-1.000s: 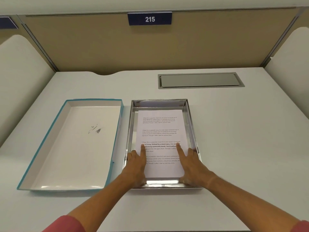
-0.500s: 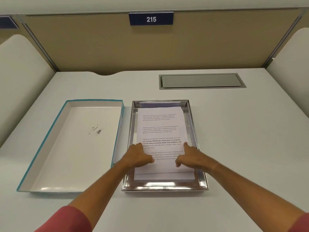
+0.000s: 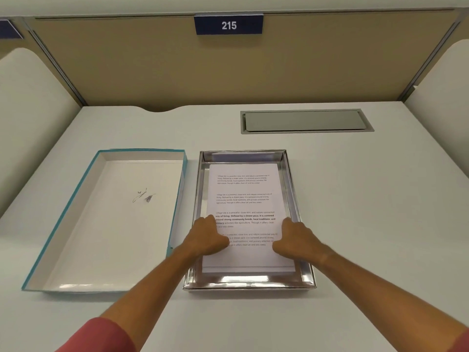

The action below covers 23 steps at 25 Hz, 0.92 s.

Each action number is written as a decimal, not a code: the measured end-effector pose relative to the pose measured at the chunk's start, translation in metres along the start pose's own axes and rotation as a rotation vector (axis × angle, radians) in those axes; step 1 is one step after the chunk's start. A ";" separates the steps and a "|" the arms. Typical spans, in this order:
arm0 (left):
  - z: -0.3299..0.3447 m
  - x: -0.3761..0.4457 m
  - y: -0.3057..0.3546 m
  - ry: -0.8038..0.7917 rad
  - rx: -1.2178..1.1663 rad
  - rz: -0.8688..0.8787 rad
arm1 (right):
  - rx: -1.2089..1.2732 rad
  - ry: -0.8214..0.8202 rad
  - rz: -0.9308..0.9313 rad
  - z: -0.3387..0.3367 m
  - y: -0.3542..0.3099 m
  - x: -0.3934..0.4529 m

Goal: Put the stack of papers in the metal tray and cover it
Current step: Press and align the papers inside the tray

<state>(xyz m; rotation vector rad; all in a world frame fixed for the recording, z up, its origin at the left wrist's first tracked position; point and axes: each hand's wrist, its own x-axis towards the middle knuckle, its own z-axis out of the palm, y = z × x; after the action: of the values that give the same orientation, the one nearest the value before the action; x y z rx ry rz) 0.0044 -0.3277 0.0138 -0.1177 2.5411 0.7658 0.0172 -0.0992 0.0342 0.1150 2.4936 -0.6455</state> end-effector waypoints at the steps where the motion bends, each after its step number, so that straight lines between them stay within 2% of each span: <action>1: 0.001 0.000 -0.001 -0.002 0.014 0.000 | -0.010 0.041 -0.016 -0.006 -0.002 0.004; 4: 0.001 -0.002 -0.005 -0.012 0.035 0.018 | -0.063 0.256 -0.166 -0.039 -0.014 0.038; 6: 0.003 -0.009 -0.009 -0.045 0.058 0.030 | -0.039 0.310 -0.259 -0.066 -0.028 0.069; 9: 0.016 -0.025 -0.021 -0.085 0.123 0.075 | 0.029 0.254 -0.309 -0.097 -0.047 0.112; 12: 0.028 -0.038 -0.033 -0.070 0.166 0.142 | -0.138 0.129 -0.293 -0.105 -0.059 0.144; 14: 0.032 -0.040 -0.036 -0.021 0.177 0.171 | -0.150 0.077 -0.272 -0.104 -0.062 0.155; 19: 0.038 -0.038 -0.035 0.070 0.203 0.208 | 0.075 0.008 -0.195 -0.105 -0.062 0.169; 23: 0.042 -0.038 -0.037 0.096 0.196 0.198 | 0.102 -0.022 -0.164 -0.103 -0.059 0.177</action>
<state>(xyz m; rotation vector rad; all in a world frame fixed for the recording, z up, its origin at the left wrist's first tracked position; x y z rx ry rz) 0.0637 -0.3380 -0.0172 0.1677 2.7320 0.5905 -0.1954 -0.1122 0.0392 -0.0588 2.4669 -0.8372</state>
